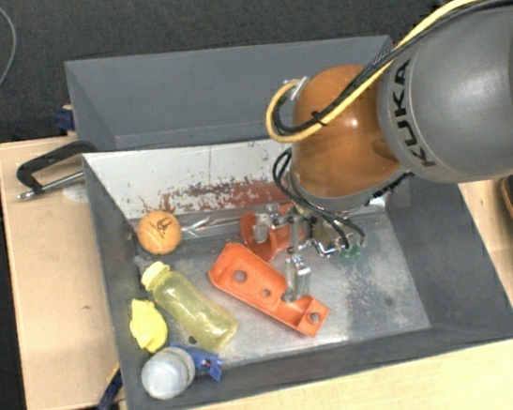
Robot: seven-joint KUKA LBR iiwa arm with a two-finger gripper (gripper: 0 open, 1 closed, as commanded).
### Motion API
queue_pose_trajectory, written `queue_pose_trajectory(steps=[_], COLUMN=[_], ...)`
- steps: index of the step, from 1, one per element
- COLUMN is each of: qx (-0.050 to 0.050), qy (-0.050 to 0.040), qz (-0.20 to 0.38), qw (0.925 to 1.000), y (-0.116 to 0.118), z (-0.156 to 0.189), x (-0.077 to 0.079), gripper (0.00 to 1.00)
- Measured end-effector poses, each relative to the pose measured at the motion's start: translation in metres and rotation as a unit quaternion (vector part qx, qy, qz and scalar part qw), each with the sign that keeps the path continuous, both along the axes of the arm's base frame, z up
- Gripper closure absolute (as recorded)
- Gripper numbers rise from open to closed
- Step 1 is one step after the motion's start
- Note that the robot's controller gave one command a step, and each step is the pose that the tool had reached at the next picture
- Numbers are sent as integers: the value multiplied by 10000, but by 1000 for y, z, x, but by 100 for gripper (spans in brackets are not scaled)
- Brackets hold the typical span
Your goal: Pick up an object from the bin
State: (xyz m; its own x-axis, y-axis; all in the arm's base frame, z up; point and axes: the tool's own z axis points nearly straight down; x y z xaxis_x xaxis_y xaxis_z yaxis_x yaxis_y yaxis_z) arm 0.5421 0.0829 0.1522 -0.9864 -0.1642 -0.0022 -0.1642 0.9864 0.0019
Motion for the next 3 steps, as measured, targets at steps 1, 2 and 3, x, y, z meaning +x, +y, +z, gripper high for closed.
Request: queue_pose_trajectory(steps=[1,2,3], qx=[10,12,13], qy=[-44,2,-79], qz=[-212,-718,749], qw=[9998,9974,9972], y=[12,0,-14], z=[-39,-80,-81], x=[-11,-4,8], gripper=[0,0,100])
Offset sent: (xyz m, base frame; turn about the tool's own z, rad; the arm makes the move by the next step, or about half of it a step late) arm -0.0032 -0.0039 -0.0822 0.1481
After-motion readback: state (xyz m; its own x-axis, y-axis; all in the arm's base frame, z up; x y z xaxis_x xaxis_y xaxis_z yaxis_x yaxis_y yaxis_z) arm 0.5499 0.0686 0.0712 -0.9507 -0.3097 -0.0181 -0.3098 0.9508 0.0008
